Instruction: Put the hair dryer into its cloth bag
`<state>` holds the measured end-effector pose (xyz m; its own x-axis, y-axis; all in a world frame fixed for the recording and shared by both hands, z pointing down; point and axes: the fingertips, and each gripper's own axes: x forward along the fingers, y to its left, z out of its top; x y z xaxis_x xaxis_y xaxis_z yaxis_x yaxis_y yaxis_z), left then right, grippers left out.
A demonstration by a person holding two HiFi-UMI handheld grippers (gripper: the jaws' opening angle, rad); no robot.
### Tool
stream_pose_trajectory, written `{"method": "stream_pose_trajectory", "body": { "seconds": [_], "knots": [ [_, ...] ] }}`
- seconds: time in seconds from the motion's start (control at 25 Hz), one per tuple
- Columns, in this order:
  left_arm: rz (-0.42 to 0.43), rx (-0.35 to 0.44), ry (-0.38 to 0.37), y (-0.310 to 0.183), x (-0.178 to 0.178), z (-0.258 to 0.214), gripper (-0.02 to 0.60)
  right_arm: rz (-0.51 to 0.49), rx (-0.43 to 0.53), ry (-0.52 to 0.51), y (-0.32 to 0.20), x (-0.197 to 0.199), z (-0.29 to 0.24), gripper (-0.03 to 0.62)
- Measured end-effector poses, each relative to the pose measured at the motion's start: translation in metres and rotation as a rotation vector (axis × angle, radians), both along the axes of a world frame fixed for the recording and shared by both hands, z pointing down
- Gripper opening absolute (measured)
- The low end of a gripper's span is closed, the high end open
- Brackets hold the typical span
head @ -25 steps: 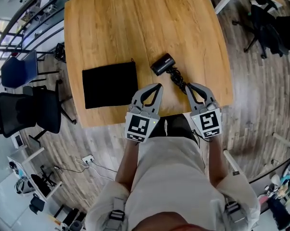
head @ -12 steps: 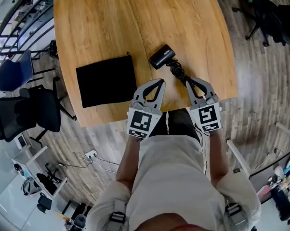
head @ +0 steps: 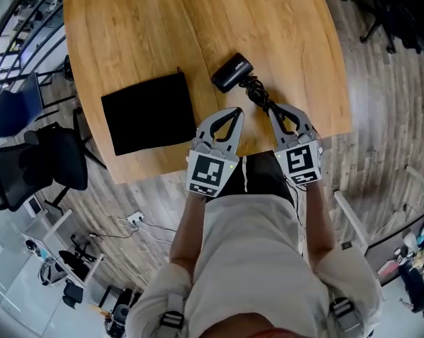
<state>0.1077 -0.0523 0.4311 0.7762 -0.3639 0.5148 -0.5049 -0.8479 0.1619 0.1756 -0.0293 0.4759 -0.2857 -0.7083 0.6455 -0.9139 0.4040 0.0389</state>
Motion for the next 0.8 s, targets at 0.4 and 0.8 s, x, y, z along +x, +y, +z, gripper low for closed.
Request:
{"method": "stream_pose_trajectory", "body": {
  "seconds": [0.4, 0.8],
  "knots": [
    [0.034, -0.035, -0.004, 0.007, 0.011, 0.022, 0.020, -0.016, -0.038, 0.025, -0.001, -0.002, 0.022, 0.023],
    [0.061, -0.055, -0.017, 0.011, 0.019, 0.035, 0.020, -0.029, -0.062, 0.032, -0.003, -0.001, 0.037, 0.025]
  ]
}}
